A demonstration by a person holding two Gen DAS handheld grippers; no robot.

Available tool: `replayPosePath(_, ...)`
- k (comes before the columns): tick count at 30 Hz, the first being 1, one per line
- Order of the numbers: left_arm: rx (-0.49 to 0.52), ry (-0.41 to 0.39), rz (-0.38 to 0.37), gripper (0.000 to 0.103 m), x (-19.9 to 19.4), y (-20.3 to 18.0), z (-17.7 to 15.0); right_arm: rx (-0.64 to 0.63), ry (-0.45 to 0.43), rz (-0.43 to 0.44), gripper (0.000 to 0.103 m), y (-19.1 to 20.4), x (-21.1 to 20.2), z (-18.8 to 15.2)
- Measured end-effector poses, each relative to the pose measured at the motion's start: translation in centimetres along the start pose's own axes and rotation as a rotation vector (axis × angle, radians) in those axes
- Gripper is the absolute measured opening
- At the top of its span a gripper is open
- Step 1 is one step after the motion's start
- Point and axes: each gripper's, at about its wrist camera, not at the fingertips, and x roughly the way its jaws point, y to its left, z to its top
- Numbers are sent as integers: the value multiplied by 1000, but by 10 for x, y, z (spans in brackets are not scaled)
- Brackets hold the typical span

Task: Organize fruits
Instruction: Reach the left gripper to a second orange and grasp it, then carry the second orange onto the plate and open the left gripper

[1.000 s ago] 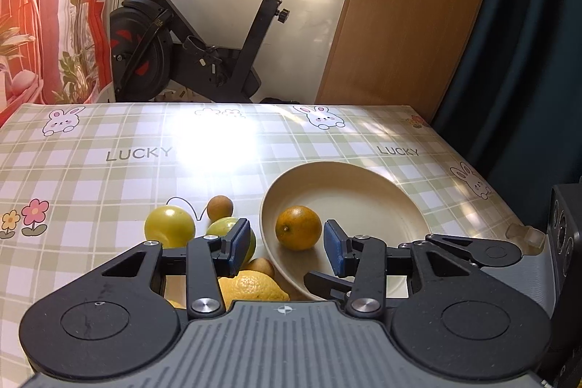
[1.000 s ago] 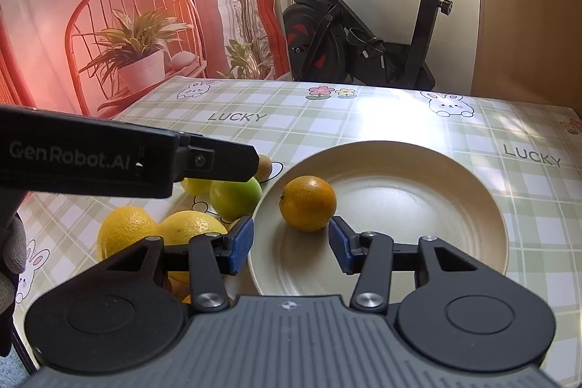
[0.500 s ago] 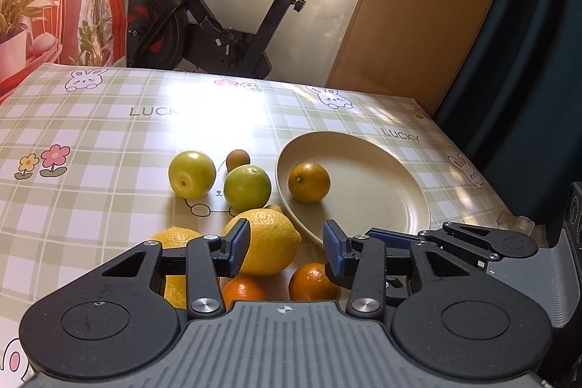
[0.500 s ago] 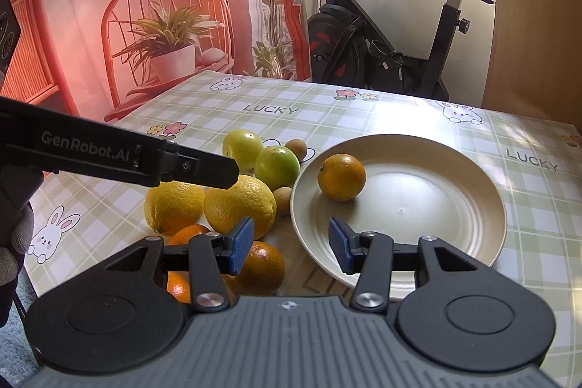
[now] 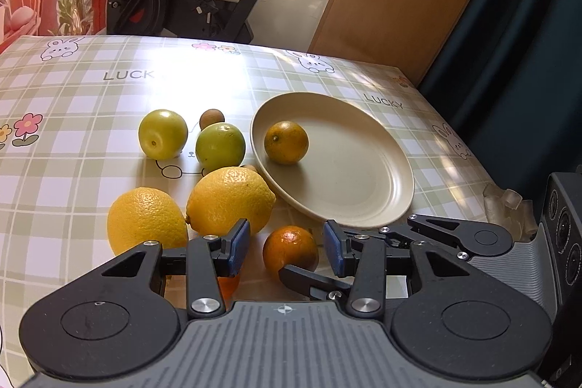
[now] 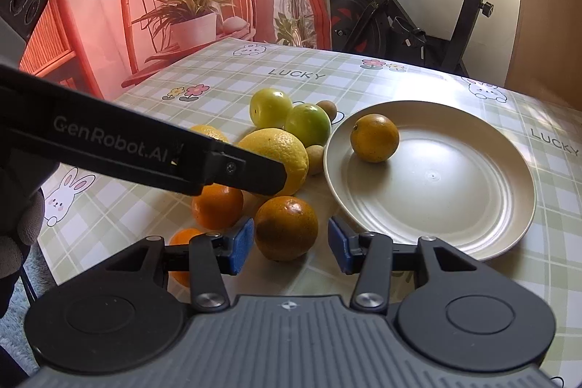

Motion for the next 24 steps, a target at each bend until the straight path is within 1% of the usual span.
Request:
replayPosePath(4,-17,44,-17,46,10,1,-4,6,8,13,48,-1,4,-1)
replayPosePath(8,-22,69,-19,46,17,2,-6,-3,21,19,45,-1,7,-2)
replayPosePath(13,-39,83,-20,46,24,7,-6,1,19,23,45,-2,9,-2)
replayPosePath(18,-92,94,-39,45,30,13,-9,-2,27,22,45,-2,12,-2)
replayPosePath(24,-76,87,-35,45,32,12,-9,1,38,20,45,-2,17,-3)
